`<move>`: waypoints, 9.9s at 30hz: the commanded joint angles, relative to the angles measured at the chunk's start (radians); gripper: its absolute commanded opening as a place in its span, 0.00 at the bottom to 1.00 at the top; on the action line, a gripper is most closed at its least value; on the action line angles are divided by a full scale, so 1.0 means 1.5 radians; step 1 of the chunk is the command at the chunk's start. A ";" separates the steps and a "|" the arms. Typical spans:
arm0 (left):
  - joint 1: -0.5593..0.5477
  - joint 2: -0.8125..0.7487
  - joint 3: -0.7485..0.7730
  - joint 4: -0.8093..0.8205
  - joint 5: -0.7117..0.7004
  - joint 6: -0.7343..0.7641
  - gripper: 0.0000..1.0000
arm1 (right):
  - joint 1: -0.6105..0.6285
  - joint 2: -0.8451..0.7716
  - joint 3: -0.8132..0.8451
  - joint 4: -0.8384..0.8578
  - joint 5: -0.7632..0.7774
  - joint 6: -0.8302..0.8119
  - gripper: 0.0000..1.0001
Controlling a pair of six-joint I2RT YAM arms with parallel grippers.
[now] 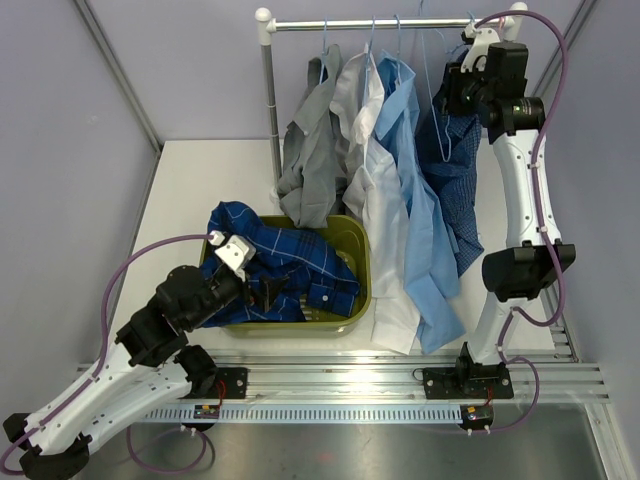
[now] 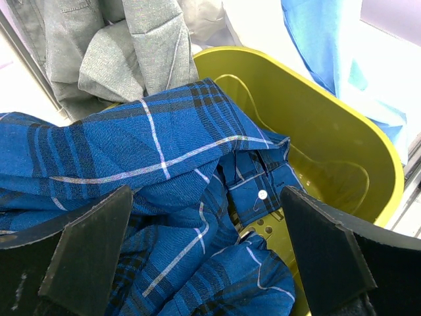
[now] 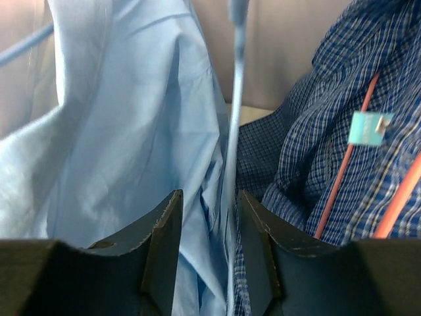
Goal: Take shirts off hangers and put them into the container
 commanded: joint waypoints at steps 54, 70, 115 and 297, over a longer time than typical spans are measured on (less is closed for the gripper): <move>0.003 -0.005 -0.003 0.036 0.013 -0.001 0.99 | 0.121 -0.159 -0.173 0.043 0.049 -0.007 0.00; 0.003 -0.004 -0.003 0.038 0.014 -0.002 0.99 | 0.122 -0.274 -0.213 0.119 0.058 0.005 0.00; -0.095 0.470 0.379 0.407 0.178 -0.084 0.98 | -0.014 -0.701 -0.307 -0.393 -0.414 -0.349 0.00; 0.017 0.504 0.387 0.107 -0.046 -0.158 0.00 | 0.031 -0.654 -0.591 -0.152 -0.379 -0.249 0.00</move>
